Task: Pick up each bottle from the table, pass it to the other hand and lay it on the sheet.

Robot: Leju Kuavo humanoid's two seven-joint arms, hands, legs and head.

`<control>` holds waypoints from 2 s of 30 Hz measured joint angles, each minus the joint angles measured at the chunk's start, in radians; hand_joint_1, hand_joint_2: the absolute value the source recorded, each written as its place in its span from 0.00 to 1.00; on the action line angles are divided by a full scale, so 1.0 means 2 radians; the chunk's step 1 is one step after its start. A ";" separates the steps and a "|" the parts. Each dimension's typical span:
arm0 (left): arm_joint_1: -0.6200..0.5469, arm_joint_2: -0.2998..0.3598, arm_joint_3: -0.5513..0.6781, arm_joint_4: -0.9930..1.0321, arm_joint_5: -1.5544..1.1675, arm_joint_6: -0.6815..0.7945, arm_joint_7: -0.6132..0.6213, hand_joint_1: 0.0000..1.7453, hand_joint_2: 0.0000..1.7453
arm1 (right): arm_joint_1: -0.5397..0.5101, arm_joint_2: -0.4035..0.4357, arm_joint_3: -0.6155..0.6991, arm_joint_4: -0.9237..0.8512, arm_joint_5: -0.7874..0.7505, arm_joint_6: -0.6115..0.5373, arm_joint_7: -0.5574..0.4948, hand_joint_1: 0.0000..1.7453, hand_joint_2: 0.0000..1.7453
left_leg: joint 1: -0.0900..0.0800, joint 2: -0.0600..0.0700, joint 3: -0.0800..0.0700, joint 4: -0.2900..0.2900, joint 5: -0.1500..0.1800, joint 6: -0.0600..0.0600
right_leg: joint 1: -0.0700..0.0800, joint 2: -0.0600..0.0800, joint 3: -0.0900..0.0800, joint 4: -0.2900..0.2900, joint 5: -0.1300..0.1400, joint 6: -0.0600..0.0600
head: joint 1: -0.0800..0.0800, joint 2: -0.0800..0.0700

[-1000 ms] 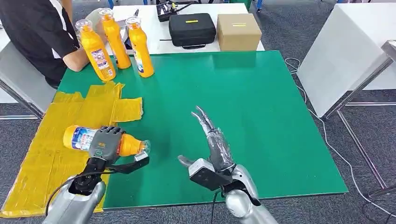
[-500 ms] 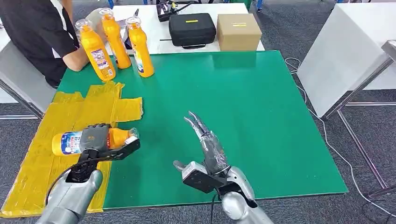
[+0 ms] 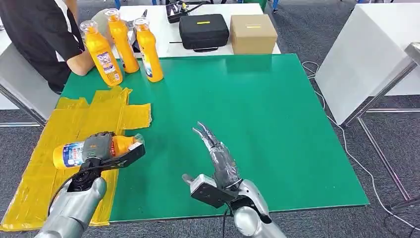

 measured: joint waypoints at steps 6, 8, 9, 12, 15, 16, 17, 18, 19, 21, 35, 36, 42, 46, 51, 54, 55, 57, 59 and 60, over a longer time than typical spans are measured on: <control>-0.001 -0.002 0.004 0.006 -0.001 -0.005 0.003 0.00 1.00 | 0.000 0.001 0.000 0.000 0.001 0.001 0.000 0.00 1.00 | 0.000 0.000 0.000 0.000 0.000 0.000 | 0.000 0.000 0.000 0.000 0.000 0.000 | 0.000 0.000; -0.004 -0.002 0.004 0.008 0.000 -0.015 0.003 0.00 1.00 | 0.000 0.002 0.000 0.000 0.001 0.001 0.000 0.00 1.00 | 0.000 0.000 0.000 0.000 0.000 0.000 | 0.000 0.000 0.001 0.000 0.000 0.000 | 0.000 0.000; -0.005 -0.002 0.005 0.010 0.001 -0.022 0.003 0.00 1.00 | 0.000 0.003 0.000 0.001 0.001 0.001 0.000 0.00 1.00 | 0.000 0.000 0.001 0.000 0.000 0.000 | 0.000 0.000 0.001 0.000 0.000 0.000 | 0.000 0.000; -0.012 -0.003 0.007 0.017 0.000 -0.041 0.007 0.00 0.00 | 0.000 0.006 0.000 0.003 0.001 0.005 0.000 0.00 1.00 | 0.000 0.000 0.001 0.000 0.000 0.000 | 0.000 0.000 0.002 0.000 0.000 0.000 | 0.000 0.000; -0.017 -0.003 0.007 0.022 -0.002 -0.053 0.011 0.00 0.00 | 0.000 0.009 -0.001 0.006 0.001 0.007 0.000 0.00 1.00 | 0.000 0.000 0.002 0.000 0.000 0.000 | 0.000 0.000 0.002 0.000 0.000 0.000 | 0.000 0.000; -0.018 -0.003 0.007 0.023 -0.003 -0.059 0.012 0.00 0.00 | 0.000 0.010 -0.001 0.006 0.002 0.009 0.000 0.00 1.00 | 0.000 -0.001 0.002 0.000 0.000 0.000 | 0.000 0.000 0.003 0.000 0.000 0.000 | 0.000 0.000; -0.019 -0.003 0.007 0.023 -0.004 -0.064 0.013 0.00 0.00 | 0.000 0.011 -0.001 0.007 0.003 0.009 0.000 0.00 1.00 | 0.000 -0.001 0.003 0.000 0.000 0.000 | 0.000 0.000 0.003 0.000 0.000 0.000 | 0.000 0.000; -0.019 -0.003 0.007 0.023 -0.005 -0.066 0.014 0.00 0.00 | 0.000 0.012 -0.001 0.007 0.003 0.010 0.000 0.00 1.00 | 0.000 -0.001 0.003 0.000 0.000 0.000 | 0.000 0.000 0.003 0.000 0.000 0.000 | 0.000 0.000; -0.019 -0.003 0.007 0.024 -0.008 -0.069 0.014 0.00 0.00 | 0.000 0.013 -0.001 0.008 0.004 0.010 0.000 0.00 1.00 | 0.000 -0.001 0.003 0.000 0.000 0.000 | 0.000 0.000 0.003 0.000 0.000 0.000 | 0.000 0.000; -0.019 -0.004 0.007 0.024 -0.011 -0.071 0.015 0.00 0.00 | 0.000 0.014 -0.002 0.008 0.005 0.010 0.000 0.00 1.00 | 0.000 -0.001 0.003 0.000 0.000 0.000 | 0.000 0.000 0.003 0.000 0.000 0.000 | 0.000 0.000; 0.026 -0.025 -0.008 -0.077 -0.029 -0.093 0.016 0.00 0.00 | 0.009 0.020 -0.017 0.008 0.011 0.016 0.000 0.00 1.00 | 0.000 0.000 0.002 0.000 0.000 0.000 | 0.000 0.000 0.002 0.000 0.000 0.000 | 0.000 0.000; 0.029 -0.026 -0.010 -0.085 -0.029 -0.094 0.015 0.00 0.00 | 0.010 0.020 -0.017 0.008 0.011 0.016 0.000 0.00 1.00 | 0.000 0.000 0.002 0.000 0.000 0.000 | 0.000 0.000 0.002 0.000 0.000 0.000 | 0.000 0.000; 0.043 -0.027 -0.024 -0.124 -0.032 -0.095 0.017 0.00 0.00 | 0.013 0.021 -0.017 0.008 0.013 0.015 0.000 0.00 1.00 | 0.000 0.000 0.002 0.000 0.000 0.000 | 0.000 0.000 0.002 0.000 0.000 0.000 | 0.000 0.000; 0.055 -0.027 -0.037 -0.159 -0.036 -0.096 0.022 0.00 0.00 | 0.016 0.022 -0.019 0.008 0.014 0.015 0.000 0.00 1.00 | 0.000 0.000 0.002 0.000 0.000 0.000 | 0.000 0.000 0.002 0.000 0.000 0.000 | 0.000 0.000; 0.076 -0.027 -0.052 -0.210 -0.037 -0.096 0.023 0.00 0.00 | 0.018 0.026 -0.026 0.008 0.014 0.015 0.000 0.00 1.00 | 0.000 0.000 0.002 0.000 0.000 0.000 | 0.000 0.000 0.002 0.000 0.000 0.000 | 0.000 0.000; 0.090 -0.027 -0.059 -0.241 0.011 -0.085 -0.007 0.00 0.00 | 0.022 0.026 -0.031 0.008 0.005 0.013 -0.005 0.00 1.00 | 0.000 0.000 0.002 0.000 0.000 0.000 | 0.000 0.000 0.002 0.000 0.000 0.000 | 0.000 0.000; 0.097 -0.027 -0.061 -0.255 0.047 -0.080 -0.027 0.00 0.00 | 0.024 0.026 -0.034 0.008 -0.004 0.011 -0.011 0.00 1.00 | 0.000 0.000 0.002 0.000 0.000 0.000 | 0.000 0.000 0.002 0.000 0.000 0.000 | 0.000 0.000; 0.115 -0.027 -0.066 -0.284 0.123 -0.076 -0.066 0.00 0.00 | 0.030 0.026 -0.039 0.005 -0.028 0.007 -0.025 0.00 1.00 | 0.000 0.000 0.002 0.000 0.000 0.000 | 0.000 0.000 0.002 0.000 0.000 0.000 | 0.000 0.000; 0.139 -0.027 -0.072 -0.317 0.207 -0.078 -0.104 0.00 0.00 | 0.037 0.024 -0.043 0.001 -0.050 0.001 -0.042 0.00 1.00 | 0.000 0.000 0.001 0.000 0.000 0.000 | 0.000 0.000 0.001 0.000 0.000 0.000 | 0.000 0.000; 0.153 -0.027 -0.074 -0.335 0.257 -0.083 -0.128 0.00 1.00 | 0.041 0.023 -0.045 -0.001 -0.061 -0.005 -0.052 0.00 1.00 | 0.000 0.000 0.001 0.000 0.000 0.000 | 0.000 0.000 0.001 0.000 0.000 0.000 | 0.000 0.000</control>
